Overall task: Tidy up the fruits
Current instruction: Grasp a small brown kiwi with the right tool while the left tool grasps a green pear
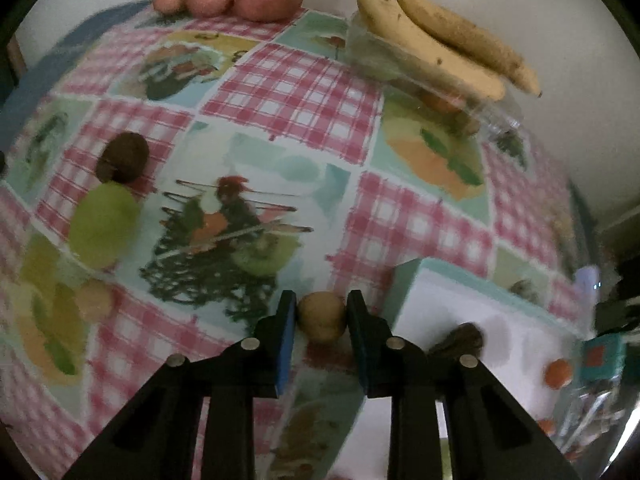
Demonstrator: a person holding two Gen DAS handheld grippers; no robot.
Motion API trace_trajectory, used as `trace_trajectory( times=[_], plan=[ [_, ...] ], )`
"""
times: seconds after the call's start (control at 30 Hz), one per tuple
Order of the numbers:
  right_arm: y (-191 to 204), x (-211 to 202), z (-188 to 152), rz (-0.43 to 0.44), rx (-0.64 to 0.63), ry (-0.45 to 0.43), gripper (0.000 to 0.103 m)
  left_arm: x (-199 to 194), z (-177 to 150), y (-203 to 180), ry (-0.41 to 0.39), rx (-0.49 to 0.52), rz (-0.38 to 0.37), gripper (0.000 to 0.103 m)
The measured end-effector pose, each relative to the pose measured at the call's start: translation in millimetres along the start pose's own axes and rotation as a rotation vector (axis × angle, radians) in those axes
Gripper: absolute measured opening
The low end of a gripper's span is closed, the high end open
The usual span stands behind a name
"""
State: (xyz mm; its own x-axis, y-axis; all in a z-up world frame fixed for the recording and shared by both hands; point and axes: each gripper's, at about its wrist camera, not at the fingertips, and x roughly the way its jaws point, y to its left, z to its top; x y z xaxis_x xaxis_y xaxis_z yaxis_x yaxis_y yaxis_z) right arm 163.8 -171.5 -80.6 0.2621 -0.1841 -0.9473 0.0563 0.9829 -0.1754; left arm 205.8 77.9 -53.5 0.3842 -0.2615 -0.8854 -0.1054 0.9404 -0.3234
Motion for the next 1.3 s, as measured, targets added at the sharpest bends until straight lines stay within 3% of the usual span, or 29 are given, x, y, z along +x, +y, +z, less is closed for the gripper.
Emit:
trace_trajectory(
  times=[0.1, 0.47, 0.77, 1.07, 1.3],
  plan=[
    [-4, -1, -2, 0.068, 0.051, -0.001, 0.026, 1, 0, 0, 0.003, -0.001, 0.001, 0.103],
    [-20, 2, -12, 0.112, 0.214, -0.040, 0.026, 13, -6, -9, 0.053, 0.015, -0.039, 0.103],
    [-25, -2, -21, 0.129, 0.196, -0.077, 0.026, 16, -10, -22, 0.059, 0.053, -0.054, 0.103],
    [-30, -1, -22, 0.154, 0.187, -0.065, 0.026, 20, -17, -43, 0.072, 0.088, -0.124, 0.103],
    [-32, -3, -23, 0.170, 0.197, -0.065, 0.026, 28, -24, -70, 0.088, 0.151, -0.135, 0.102]
  ],
)
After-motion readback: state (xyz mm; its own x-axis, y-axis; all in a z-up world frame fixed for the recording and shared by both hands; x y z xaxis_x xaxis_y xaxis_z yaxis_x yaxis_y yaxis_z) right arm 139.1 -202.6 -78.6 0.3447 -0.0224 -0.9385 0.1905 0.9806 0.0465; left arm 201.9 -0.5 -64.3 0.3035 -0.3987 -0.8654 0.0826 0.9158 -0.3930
